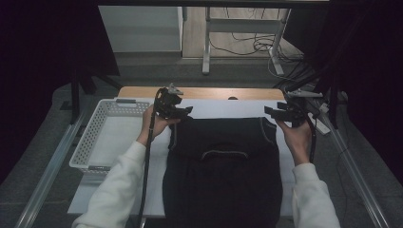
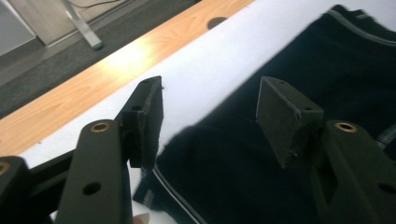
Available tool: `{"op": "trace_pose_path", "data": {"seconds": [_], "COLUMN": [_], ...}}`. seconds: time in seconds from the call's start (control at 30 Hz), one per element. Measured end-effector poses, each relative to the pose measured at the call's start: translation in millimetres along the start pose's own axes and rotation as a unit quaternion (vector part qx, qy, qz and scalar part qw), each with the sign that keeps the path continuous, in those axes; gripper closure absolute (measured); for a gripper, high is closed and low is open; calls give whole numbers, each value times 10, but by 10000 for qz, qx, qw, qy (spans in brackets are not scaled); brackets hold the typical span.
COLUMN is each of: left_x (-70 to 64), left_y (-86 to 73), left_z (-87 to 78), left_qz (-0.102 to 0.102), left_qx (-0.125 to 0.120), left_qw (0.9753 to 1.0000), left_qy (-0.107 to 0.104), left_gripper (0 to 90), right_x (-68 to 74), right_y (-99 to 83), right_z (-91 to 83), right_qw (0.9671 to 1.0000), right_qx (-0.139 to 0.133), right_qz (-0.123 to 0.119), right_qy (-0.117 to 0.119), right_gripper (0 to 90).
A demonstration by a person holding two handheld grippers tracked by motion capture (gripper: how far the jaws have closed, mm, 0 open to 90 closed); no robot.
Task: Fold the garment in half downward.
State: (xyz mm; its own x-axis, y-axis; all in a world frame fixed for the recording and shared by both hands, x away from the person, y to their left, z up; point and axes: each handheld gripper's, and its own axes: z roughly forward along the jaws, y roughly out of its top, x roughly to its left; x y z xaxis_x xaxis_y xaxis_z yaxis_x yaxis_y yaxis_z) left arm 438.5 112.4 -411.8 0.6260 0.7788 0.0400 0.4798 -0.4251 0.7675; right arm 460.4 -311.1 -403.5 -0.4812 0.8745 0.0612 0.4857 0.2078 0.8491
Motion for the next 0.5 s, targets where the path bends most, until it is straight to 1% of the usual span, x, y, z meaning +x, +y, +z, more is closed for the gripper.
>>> {"op": "trace_pose_path", "data": {"seconds": [0.13,0.2,0.27,0.33,0.4,0.5], "left_x": [-117,-178,-237,-297,-341,-382], "left_y": [-132,-198,-255,-312,-369,-459], "left_z": [-88,-118,-126,-112,-90,-55], "left_qz": [59,102,168,261,288,299], "left_qx": [4,-11,10,85,137,193], "left_qw": [9998,9995,9992,9988,9983,9976], "left_qy": [-209,-304,-358,-400,-479,-589], "left_gripper": [399,397,397,393,391,390], "right_x": [37,77,134,177,219,271], "right_y": [-218,-317,-412,-471,-530,-594], "right_z": [-150,-207,-256,-273,-267,-238], "right_qw": [9999,9997,9992,9986,9979,9971], "right_qx": [69,149,204,259,322,372], "right_qz": [-25,-103,-240,-335,-370,-410], "right_qy": [87,150,252,320,433,530], "right_gripper": [343,344,353,353,353,353]}}
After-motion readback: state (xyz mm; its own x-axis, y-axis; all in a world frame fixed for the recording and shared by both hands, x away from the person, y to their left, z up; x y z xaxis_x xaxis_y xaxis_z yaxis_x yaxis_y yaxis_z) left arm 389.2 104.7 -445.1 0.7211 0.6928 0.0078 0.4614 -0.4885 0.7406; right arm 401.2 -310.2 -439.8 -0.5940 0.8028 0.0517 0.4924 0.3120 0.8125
